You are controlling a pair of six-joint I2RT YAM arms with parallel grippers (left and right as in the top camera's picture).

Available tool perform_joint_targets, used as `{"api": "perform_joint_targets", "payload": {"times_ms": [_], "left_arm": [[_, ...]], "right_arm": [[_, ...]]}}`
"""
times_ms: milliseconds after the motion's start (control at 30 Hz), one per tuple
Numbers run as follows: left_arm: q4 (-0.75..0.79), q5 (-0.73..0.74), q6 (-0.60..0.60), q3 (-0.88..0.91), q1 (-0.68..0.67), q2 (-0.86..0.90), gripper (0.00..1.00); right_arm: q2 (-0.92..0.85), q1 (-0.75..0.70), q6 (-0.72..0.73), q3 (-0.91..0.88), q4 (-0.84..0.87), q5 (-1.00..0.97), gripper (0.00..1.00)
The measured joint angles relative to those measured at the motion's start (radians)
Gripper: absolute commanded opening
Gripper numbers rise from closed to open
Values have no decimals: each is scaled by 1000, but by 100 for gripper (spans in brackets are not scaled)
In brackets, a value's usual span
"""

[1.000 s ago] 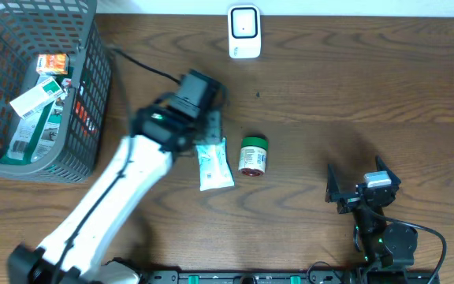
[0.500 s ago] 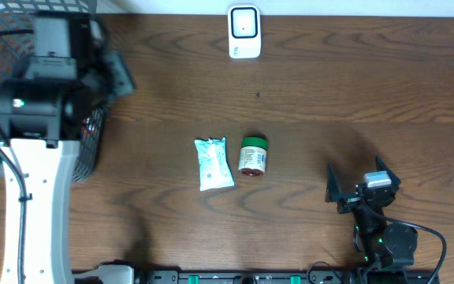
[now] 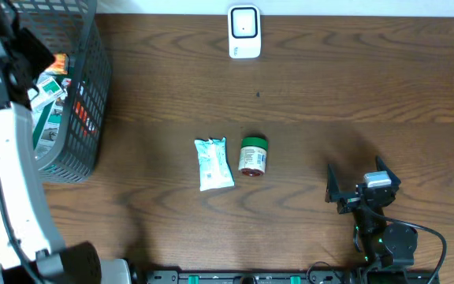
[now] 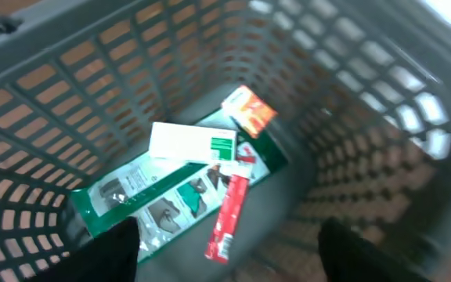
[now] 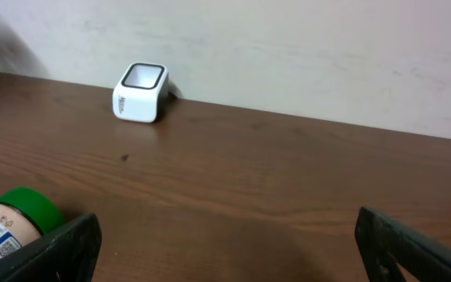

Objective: Scan the item barcode
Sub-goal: 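Open the left gripper and reach back into the basket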

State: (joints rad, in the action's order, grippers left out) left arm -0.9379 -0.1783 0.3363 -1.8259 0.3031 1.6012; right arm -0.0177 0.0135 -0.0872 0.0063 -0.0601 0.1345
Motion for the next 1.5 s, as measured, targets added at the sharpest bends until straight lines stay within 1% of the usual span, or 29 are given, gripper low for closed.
{"api": "perform_joint_targets", "payload": {"times_ms": [33, 67, 200, 233, 300, 433, 567, 800, 1033, 1133, 1267, 1400, 1500], "left_arm": [[8, -3, -4, 0, 13, 20, 91], [26, -5, -17, 0, 35, 64, 93], [67, -9, -106, 0, 76, 184, 100], [69, -8, -136, 0, 83, 216, 98], [77, -9, -193, 0, 93, 276, 98], [131, 25, -368, 0, 101, 398, 98], [190, 76, -519, 0, 100, 477, 98], [301, 102, -727, 0, 103, 522, 98], [322, 105, -927, 0, 112, 563, 98], [334, 107, -1000, 0, 121, 598, 98], [336, 150, -1077, 0, 139, 625, 98], [338, 242, -1125, 0, 167, 626, 98], [361, 278, -1147, 0, 181, 631, 98]], "right_arm": [[0, 0, 0, 0, 0, 0, 99], [0, 0, 0, 0, 0, 0, 99], [0, 0, 0, 0, 0, 0, 99], [0, 0, 0, 0, 0, 0, 99], [0, 0, 0, 0, 0, 0, 99], [0, 0, 0, 0, 0, 0, 99], [0, 0, 0, 0, 0, 0, 99], [0, 0, 0, 0, 0, 0, 99], [0, 0, 0, 0, 0, 0, 99], [0, 0, 0, 0, 0, 0, 99], [0, 0, 0, 0, 0, 0, 99], [0, 0, 0, 0, 0, 0, 99], [0, 0, 0, 0, 0, 0, 99]]}}
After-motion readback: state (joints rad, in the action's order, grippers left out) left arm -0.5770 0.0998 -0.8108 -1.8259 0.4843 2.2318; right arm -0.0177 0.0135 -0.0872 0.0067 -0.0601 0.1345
